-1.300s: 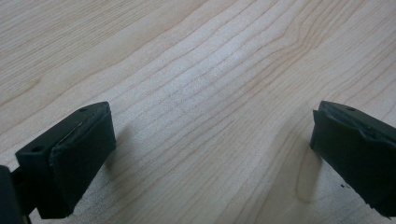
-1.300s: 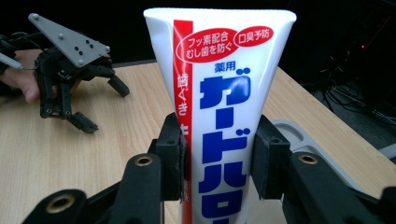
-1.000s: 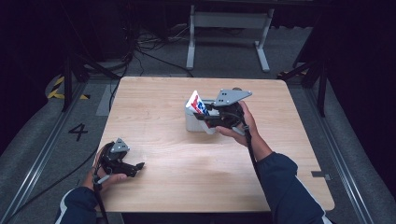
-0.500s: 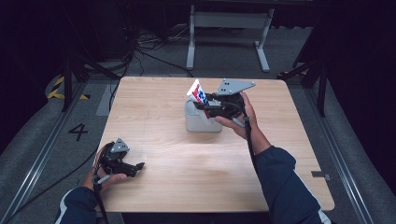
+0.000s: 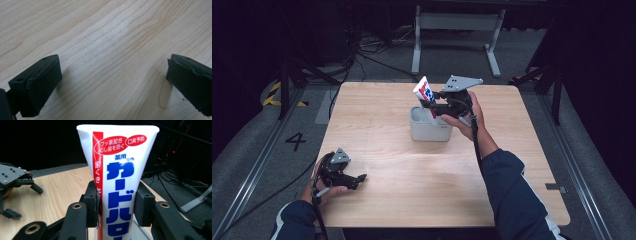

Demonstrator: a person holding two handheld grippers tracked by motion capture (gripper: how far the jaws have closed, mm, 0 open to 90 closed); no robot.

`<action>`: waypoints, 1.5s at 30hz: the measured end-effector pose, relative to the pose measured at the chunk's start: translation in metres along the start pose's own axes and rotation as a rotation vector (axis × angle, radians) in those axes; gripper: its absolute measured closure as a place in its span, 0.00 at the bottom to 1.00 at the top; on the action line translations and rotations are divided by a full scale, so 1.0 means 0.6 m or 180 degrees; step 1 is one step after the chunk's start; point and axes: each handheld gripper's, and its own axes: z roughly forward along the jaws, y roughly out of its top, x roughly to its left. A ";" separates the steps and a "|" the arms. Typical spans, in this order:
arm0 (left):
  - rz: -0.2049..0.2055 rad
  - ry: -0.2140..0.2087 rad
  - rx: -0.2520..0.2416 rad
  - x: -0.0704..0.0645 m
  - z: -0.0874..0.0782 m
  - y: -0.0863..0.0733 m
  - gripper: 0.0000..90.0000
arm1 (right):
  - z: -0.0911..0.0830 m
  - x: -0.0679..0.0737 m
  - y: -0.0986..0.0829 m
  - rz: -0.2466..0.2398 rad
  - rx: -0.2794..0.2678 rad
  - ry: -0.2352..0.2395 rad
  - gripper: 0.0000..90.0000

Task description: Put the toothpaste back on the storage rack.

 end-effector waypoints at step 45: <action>-0.0009 -0.0001 -0.0012 0.000 0.001 0.000 0.00 | 0.050 -0.041 -0.058 0.0234 0.0216 -0.0134 0.68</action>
